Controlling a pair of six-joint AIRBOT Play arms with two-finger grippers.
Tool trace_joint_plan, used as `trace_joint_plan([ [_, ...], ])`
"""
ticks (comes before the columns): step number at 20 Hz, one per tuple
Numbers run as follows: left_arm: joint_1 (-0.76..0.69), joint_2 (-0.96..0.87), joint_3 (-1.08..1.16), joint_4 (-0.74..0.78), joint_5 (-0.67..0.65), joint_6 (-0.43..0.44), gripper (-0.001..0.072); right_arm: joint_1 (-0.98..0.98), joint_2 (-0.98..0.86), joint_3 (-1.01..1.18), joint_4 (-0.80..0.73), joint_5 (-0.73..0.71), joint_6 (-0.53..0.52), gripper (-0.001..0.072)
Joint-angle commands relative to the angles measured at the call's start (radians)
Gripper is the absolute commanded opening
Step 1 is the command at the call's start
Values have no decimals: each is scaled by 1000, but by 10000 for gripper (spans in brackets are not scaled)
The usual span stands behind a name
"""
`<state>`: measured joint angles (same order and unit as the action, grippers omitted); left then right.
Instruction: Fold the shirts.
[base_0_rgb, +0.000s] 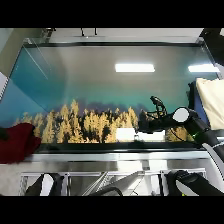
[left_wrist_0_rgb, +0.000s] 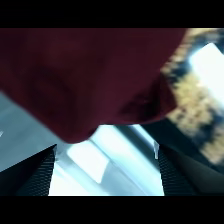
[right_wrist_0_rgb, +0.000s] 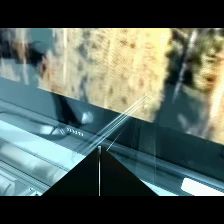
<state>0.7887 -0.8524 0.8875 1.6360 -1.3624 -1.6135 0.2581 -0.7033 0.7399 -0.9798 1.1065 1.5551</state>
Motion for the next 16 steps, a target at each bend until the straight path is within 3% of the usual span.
trace_joint_plan([
  [1,180,-140,-80,61,115,-3,678,0,0,0,0,0,0,16],
  [5,232,-307,-63,-19,234,62,678,0,-1,0,0,0,1,16],
  [8,215,-428,8,-112,227,118,676,0,-2,0,0,0,0,17],
  [9,198,-464,31,-108,206,122,634,0,-2,0,0,0,0,16],
  [10,187,-493,50,-106,183,125,497,0,-2,0,0,0,0,16],
  [12,160,-529,77,-113,148,125,124,0,-2,0,0,0,0,16],
  [13,143,-538,97,-122,126,124,11,0,-2,0,0,0,0,16],
  [16,49,-535,202,-217,48,125,10,0,-2,0,-1,0,0,16],
])
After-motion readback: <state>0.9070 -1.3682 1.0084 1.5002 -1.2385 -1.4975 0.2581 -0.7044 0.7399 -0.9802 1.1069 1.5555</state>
